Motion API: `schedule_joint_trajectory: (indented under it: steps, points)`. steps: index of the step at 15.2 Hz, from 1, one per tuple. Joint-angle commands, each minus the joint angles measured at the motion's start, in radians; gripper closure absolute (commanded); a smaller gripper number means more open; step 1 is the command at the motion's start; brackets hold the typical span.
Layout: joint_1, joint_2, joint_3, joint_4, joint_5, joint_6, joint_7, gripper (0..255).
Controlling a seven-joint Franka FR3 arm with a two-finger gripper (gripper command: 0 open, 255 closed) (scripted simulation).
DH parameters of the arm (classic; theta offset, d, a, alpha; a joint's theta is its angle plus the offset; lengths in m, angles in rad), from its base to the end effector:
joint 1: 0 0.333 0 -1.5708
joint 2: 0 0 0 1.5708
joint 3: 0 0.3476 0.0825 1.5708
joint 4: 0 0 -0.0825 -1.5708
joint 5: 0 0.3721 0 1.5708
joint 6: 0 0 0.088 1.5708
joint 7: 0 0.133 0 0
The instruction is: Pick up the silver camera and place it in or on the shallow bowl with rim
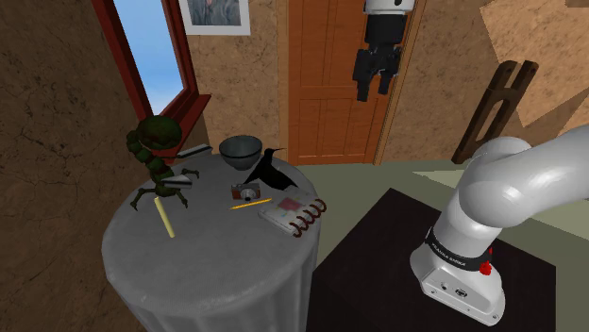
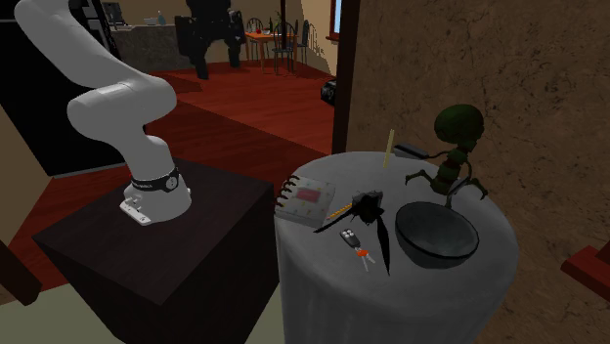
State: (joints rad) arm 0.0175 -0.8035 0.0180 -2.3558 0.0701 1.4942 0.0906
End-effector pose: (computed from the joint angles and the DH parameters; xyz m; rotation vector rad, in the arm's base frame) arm 0.2572 0.0208 0.5853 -3.0854 0.0890 0.0950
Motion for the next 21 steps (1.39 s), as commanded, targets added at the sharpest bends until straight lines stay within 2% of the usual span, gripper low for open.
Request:
schedule_joint_trajectory:
  steps: [1, 11, 21]
  points:
    - [0.0, 0.0, 0.0, 0.0, 0.0, 0.0, 0.0, 0]
    - [0.055, 0.251, 0.052, -0.075, -0.004, 0.359, -0.08, 0]
    - [0.093, 0.59, 0.112, -0.013, -0.043, 0.671, -0.129, 0]
